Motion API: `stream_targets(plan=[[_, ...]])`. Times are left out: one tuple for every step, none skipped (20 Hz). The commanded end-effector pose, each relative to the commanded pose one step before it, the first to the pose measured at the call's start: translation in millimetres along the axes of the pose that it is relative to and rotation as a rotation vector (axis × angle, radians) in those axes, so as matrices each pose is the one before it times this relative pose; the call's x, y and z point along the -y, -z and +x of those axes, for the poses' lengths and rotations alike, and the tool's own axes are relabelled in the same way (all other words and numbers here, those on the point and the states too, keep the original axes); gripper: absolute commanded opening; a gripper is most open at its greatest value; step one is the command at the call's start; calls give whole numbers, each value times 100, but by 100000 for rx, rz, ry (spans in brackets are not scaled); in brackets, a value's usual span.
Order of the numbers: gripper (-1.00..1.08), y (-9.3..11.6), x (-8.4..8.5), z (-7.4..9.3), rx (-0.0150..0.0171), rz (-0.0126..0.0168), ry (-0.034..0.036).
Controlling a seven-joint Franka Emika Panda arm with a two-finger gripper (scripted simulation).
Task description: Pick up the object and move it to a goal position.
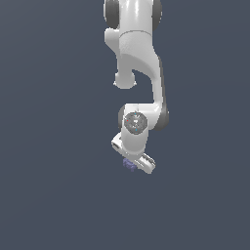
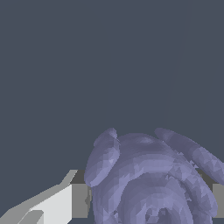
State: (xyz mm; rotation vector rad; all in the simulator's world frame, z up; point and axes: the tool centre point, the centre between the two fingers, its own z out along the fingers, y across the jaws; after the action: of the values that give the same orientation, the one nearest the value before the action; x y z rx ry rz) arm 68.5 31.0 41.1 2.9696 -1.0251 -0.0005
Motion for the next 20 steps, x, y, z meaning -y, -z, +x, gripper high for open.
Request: stream_targets(plan=[[-100, 0, 6, 21, -22, 14, -10], [-100, 0, 0, 0, 0, 0, 0], [-100, 0, 0, 0, 0, 0, 0], [-100, 0, 0, 0, 0, 0, 0], [-100, 0, 0, 0, 0, 0, 0], [-100, 0, 0, 0, 0, 0, 0], [-100, 0, 0, 0, 0, 0, 0], [-100, 3, -6, -7, 0, 0, 0], [-100, 22, -5, -5, 0, 0, 0], [-100, 66, -15, -15, 0, 0, 0], [-100, 110, -25, -25, 0, 0, 0], [-100, 155, -36, -35, 0, 0, 0], [-100, 200, -46, -46, 0, 0, 0], [-100, 246, -56, -56, 0, 0, 0], [-100, 292, -67, -67, 0, 0, 0], [-100, 338, -77, -77, 0, 0, 0], [-100, 385, -88, -88, 0, 0, 0], [-100, 433, -99, -99, 0, 0, 0], [-100, 482, -110, -110, 0, 0, 0], [-100, 514, -122, -118, 61, 31, 3]])
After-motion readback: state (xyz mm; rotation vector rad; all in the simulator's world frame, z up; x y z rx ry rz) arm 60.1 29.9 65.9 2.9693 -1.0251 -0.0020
